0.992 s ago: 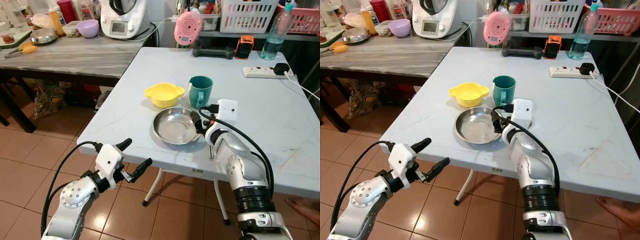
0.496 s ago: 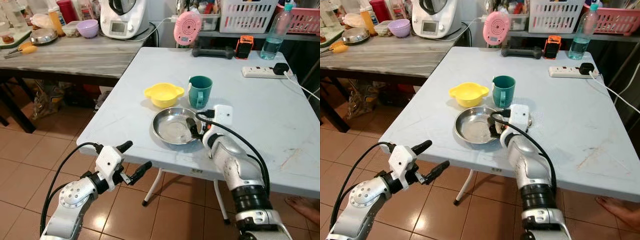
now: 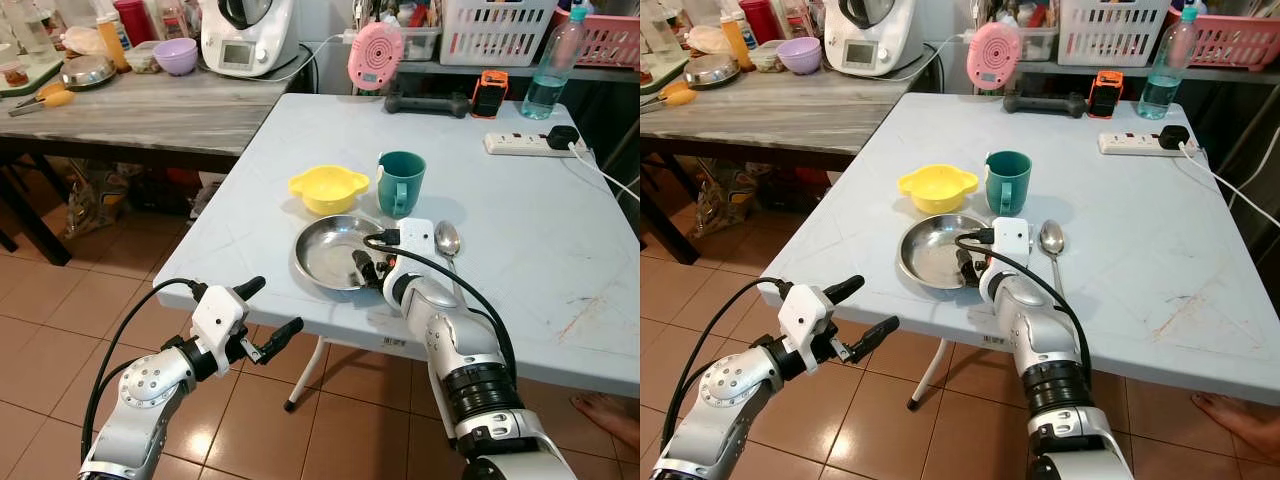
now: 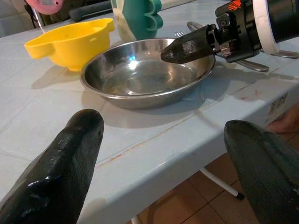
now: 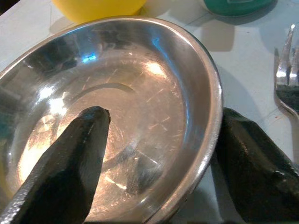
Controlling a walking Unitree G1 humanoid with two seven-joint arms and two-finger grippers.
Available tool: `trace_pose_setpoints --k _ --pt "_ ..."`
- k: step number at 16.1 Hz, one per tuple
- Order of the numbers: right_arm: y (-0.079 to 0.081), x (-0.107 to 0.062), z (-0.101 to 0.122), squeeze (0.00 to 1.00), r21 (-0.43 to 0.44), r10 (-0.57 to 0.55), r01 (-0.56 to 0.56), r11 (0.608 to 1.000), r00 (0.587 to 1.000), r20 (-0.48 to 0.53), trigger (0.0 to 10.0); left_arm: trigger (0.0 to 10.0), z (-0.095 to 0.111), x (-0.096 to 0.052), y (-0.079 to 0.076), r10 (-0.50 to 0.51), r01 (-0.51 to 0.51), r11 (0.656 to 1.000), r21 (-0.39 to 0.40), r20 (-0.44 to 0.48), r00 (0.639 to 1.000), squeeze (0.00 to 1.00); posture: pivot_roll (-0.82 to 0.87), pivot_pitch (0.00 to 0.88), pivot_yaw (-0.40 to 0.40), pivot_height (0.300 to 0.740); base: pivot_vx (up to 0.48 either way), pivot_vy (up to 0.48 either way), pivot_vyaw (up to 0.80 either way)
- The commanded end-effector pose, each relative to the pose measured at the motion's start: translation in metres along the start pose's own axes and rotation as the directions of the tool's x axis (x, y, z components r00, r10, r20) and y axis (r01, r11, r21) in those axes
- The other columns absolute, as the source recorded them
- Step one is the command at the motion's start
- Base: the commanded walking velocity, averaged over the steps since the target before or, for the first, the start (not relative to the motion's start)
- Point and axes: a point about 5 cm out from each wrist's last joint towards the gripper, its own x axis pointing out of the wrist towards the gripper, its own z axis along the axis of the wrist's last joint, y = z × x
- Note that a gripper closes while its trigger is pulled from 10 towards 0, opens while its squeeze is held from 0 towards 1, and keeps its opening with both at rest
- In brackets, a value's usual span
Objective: Setting the table
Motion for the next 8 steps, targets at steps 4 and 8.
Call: trace_pose_setpoints --k 4,8 --pt "0.001 0.0 -0.01 0.0 0.034 0.0 0.003 0.999 0.998 -0.071 0.0 10.0 -0.003 -0.004 0.001 -0.005 0.005 1.0 0.016 -0.019 1.0 0.0 -0.14 0.049 0.055 0.74 0.0 0.0 0.0" --pt "0.0 0.002 -0.017 0.0 0.054 0.007 -0.001 0.999 0.993 -0.119 0.0 10.0 -0.002 -0.005 0.002 -0.012 0.013 1.0 0.019 -0.023 1.0 0.0 -0.14 0.049 0.059 0.74 0.0 0.0 0.0"
